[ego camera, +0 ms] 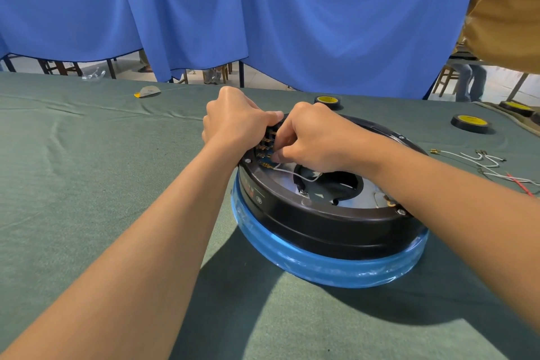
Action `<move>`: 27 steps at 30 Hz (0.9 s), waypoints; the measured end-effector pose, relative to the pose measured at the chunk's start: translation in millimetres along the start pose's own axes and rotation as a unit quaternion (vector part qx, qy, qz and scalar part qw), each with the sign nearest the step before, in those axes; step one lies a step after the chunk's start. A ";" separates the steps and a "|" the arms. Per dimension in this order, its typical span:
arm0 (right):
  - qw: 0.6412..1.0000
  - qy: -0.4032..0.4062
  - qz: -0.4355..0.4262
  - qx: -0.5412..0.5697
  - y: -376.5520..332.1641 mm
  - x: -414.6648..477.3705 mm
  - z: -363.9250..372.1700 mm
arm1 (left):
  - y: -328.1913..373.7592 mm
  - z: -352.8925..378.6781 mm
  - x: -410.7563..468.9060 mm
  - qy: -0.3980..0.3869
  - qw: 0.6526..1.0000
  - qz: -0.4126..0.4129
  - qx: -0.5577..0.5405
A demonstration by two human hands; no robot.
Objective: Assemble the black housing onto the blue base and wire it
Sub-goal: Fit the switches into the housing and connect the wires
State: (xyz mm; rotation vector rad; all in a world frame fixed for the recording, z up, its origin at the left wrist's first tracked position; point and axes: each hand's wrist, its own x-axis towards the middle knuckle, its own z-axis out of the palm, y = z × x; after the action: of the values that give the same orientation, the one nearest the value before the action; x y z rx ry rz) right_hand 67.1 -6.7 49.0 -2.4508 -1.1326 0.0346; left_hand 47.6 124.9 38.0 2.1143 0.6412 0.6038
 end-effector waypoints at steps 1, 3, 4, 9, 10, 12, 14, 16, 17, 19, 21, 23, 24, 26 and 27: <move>1.000 -0.001 0.001 -0.003 0.3 0.4 -0.4 | -0.1 0.2 0.1 0.000 1.000 0.000 0.001; 1.000 -0.006 0.001 -0.015 1.2 0.8 -0.8 | -0.3 0.6 0.4 0.002 1.000 -0.001 0.000; 1.000 -0.009 0.000 -0.019 1.6 1.1 -0.9 | -0.3 0.9 0.5 0.003 1.000 -0.001 0.000; 1.000 -0.005 -0.001 -0.021 3.0 2.2 0.5 | -0.2 0.8 0.2 0.000 1.000 0.001 -0.002; 1.000 -0.005 -0.002 -0.021 3.0 2.2 0.8 | -0.2 0.8 0.1 -0.001 1.000 0.000 -0.001; 1.000 -0.004 -0.005 -0.022 2.7 2.1 1.3 | -0.1 0.3 0.0 -0.001 1.000 -0.001 0.000; 1.000 -0.001 -0.009 -0.023 1.8 1.4 2.1 | 0.1 0.0 0.1 -0.002 1.000 -0.003 0.000; 1.000 -0.001 -0.010 -0.026 0.5 1.3 3.9 | -0.1 0.1 0.7 -0.003 1.000 -0.003 0.001; 1.000 -0.001 -0.011 -0.029 -0.3 1.5 4.9 | -0.3 0.2 0.8 -0.002 1.000 -0.003 0.001; 0.999 0.001 -0.013 -0.032 -2.1 2.0 6.8 | -0.8 0.7 1.3 0.000 1.000 -0.003 -0.001; 1.000 0.003 -0.009 -0.030 -3.3 2.9 7.7 | -1.1 0.9 2.1 0.000 1.000 -0.003 0.000; 1.000 0.002 -0.003 -0.029 -3.8 3.8 7.9 | -1.3 1.1 3.0 0.000 1.000 -0.002 0.001; 1.000 0.000 -0.001 -0.029 -4.1 4.1 7.8 | -1.6 1.1 3.5 -0.001 1.000 -0.003 0.001; 1.000 -0.002 0.003 -0.028 -4.2 4.4 7.5 | -2.3 1.5 4.6 -0.001 1.000 0.000 0.004; 1.000 -0.001 0.004 -0.027 -4.0 4.4 7.2 | -2.5 1.6 4.8 0.000 1.000 0.003 0.004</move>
State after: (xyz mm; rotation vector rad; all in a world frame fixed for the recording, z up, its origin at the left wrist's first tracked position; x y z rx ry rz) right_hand 65.7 1.5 44.7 -2.5039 -1.1386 0.0103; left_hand 51.7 128.3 36.0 2.1249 0.6380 0.6046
